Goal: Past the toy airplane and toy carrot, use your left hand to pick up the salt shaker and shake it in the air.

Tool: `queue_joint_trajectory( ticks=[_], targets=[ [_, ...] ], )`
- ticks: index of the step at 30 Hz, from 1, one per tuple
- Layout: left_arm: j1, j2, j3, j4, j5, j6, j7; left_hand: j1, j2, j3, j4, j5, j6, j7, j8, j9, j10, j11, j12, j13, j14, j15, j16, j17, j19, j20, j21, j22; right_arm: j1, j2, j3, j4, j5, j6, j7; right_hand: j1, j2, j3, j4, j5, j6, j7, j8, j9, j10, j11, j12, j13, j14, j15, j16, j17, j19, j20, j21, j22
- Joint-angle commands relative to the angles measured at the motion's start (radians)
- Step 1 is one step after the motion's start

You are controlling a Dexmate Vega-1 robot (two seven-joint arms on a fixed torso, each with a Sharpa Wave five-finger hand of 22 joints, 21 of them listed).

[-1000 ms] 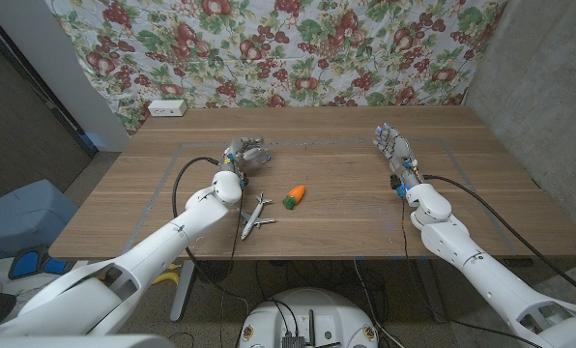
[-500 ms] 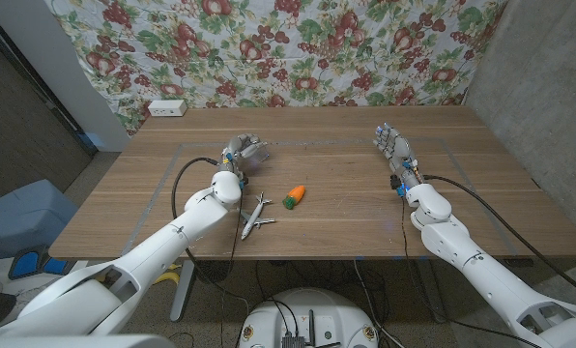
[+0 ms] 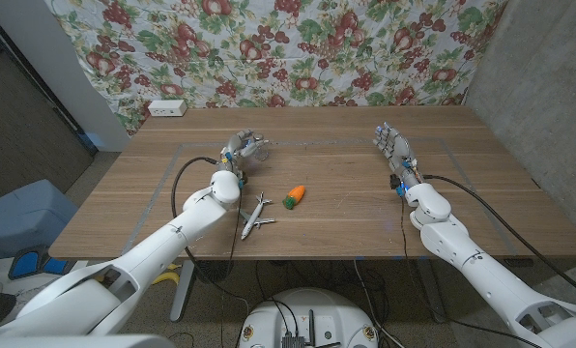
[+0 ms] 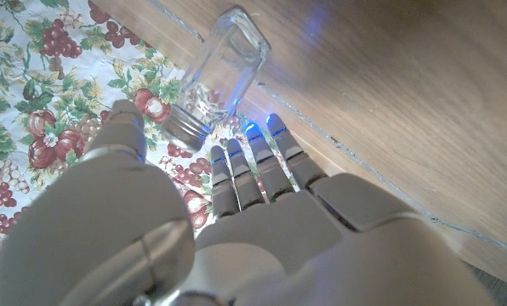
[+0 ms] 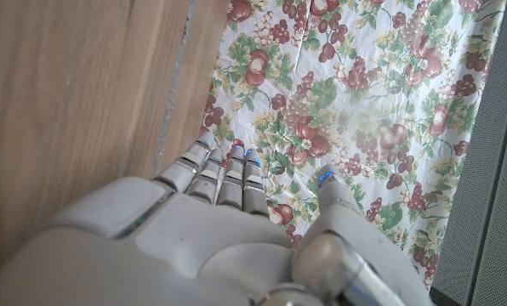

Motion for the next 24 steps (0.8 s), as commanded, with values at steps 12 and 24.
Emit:
queue_joint_trajectory(
  ticks=[12, 24],
  targets=[
    [0.051, 0.018, -0.063, 0.000, -0.081, -0.278, -0.086, -0.118, 0.028, -0.019, 0.029, -0.003, -0.159, -0.022, 0.010, -0.005, -0.226, 0.012, -0.002, -0.001, -0.192, -0.039, -0.006, 0.006, -0.090, 0.010, -0.063, 0.005, -0.002, 0.002, -0.001, -0.005, -0.001, 0.001, -0.003, 0.002, 0.002, -0.003, 0.001, 0.001, 0.002, 0.000, 0.003, 0.001, 0.003, -0.002, 0.001, -0.001, 0.006, 0.003, -0.007, 0.004, 0.009, 0.005, 0.000, 0.004],
    [0.068, 0.006, -0.104, 0.038, -0.194, -0.425, -0.213, -0.164, 0.054, -0.019, 0.046, -0.006, -0.190, -0.011, 0.007, -0.009, -0.265, 0.015, 0.003, -0.004, -0.253, -0.024, -0.007, 0.005, -0.127, -0.002, -0.086, 0.005, -0.013, -0.004, 0.000, -0.022, -0.002, 0.002, -0.005, 0.000, 0.001, -0.004, 0.001, 0.001, 0.002, 0.001, 0.003, 0.001, 0.004, 0.000, 0.001, -0.001, 0.008, 0.003, -0.006, 0.004, 0.009, 0.005, -0.001, 0.004]
  ],
)
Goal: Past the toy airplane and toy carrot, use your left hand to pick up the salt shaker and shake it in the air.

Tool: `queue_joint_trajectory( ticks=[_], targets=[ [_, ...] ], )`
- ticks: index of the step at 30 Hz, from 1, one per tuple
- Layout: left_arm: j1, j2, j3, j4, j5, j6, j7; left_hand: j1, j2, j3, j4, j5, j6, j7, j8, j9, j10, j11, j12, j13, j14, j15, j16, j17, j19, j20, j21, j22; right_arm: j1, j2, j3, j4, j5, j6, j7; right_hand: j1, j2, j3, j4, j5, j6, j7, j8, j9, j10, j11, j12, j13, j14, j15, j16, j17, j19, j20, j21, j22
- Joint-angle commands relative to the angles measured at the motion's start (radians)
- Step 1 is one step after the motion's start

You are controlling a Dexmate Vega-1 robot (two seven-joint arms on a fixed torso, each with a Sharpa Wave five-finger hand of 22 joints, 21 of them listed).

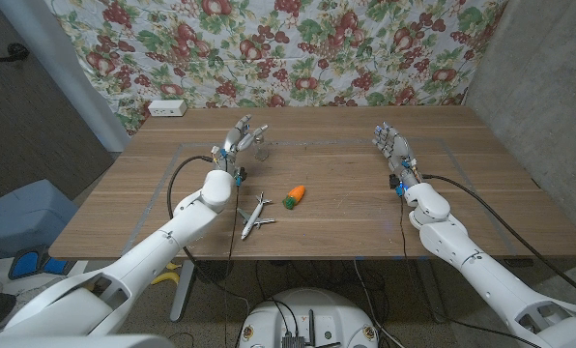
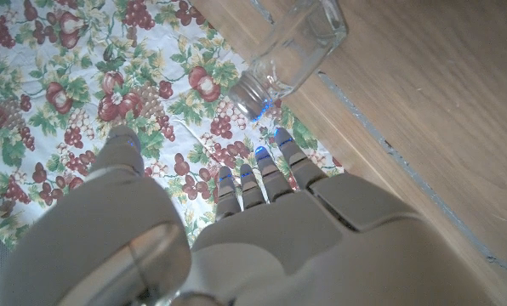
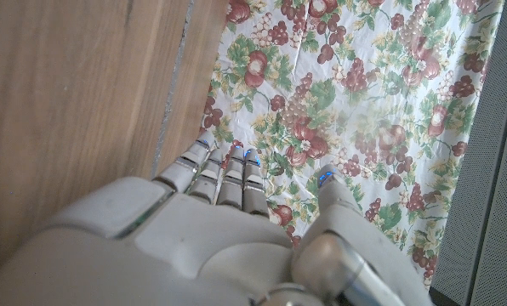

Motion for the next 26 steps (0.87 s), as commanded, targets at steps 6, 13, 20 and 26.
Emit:
queue_joint_trajectory(
  ticks=[6, 13, 20, 26],
  targets=[
    [0.044, -0.005, -0.068, 0.015, -0.137, -0.161, -0.146, -0.029, 0.011, 0.002, 0.008, -0.002, -0.024, 0.010, 0.003, -0.001, -0.034, 0.004, 0.002, -0.001, -0.042, -0.022, -0.004, -0.002, -0.024, -0.010, -0.018, 0.004, -0.017, -0.007, 0.003, -0.027, 0.001, 0.004, -0.005, -0.001, 0.001, -0.005, 0.002, 0.000, 0.001, 0.000, 0.003, 0.001, 0.002, -0.002, 0.000, -0.001, 0.007, 0.001, -0.002, 0.004, 0.004, -0.002, -0.002, 0.004],
    [0.073, 0.001, -0.095, -0.006, -0.207, -0.195, -0.206, -0.045, 0.025, 0.004, 0.014, -0.001, -0.022, 0.019, 0.006, -0.002, -0.035, 0.001, 0.007, -0.002, -0.061, -0.018, -0.002, -0.002, -0.027, -0.015, -0.023, 0.004, -0.021, -0.005, 0.002, -0.029, 0.001, 0.013, 0.003, -0.002, 0.001, -0.005, 0.002, 0.000, 0.001, 0.002, 0.003, 0.001, 0.003, -0.002, 0.000, -0.001, 0.008, 0.003, -0.002, 0.004, 0.006, 0.001, -0.001, 0.004],
    [0.104, -0.001, -0.121, -0.014, -0.276, -0.238, -0.263, -0.095, 0.089, 0.016, 0.045, 0.006, -0.009, 0.053, 0.010, -0.005, -0.033, -0.005, 0.013, -0.005, -0.072, -0.021, 0.007, 0.001, -0.033, -0.032, -0.032, 0.005, -0.022, -0.004, -0.004, -0.026, 0.000, 0.020, 0.017, -0.003, 0.000, -0.006, 0.002, 0.000, 0.002, 0.002, 0.003, 0.001, 0.003, 0.000, 0.000, -0.001, 0.008, 0.002, -0.002, 0.004, 0.006, 0.000, -0.001, 0.004],
    [0.128, -0.004, -0.133, -0.032, -0.303, -0.250, -0.277, -0.122, 0.123, 0.023, 0.062, 0.009, -0.006, 0.067, 0.010, -0.007, -0.035, -0.004, 0.014, -0.007, -0.079, -0.017, 0.008, 0.000, -0.034, -0.034, -0.037, 0.005, -0.038, -0.010, 0.002, -0.042, 0.006, 0.027, 0.017, -0.004, 0.000, -0.006, 0.002, 0.000, 0.001, 0.000, 0.003, 0.001, 0.002, -0.002, 0.000, -0.001, 0.007, 0.002, -0.002, 0.004, 0.005, -0.002, -0.002, 0.004]
  ],
)
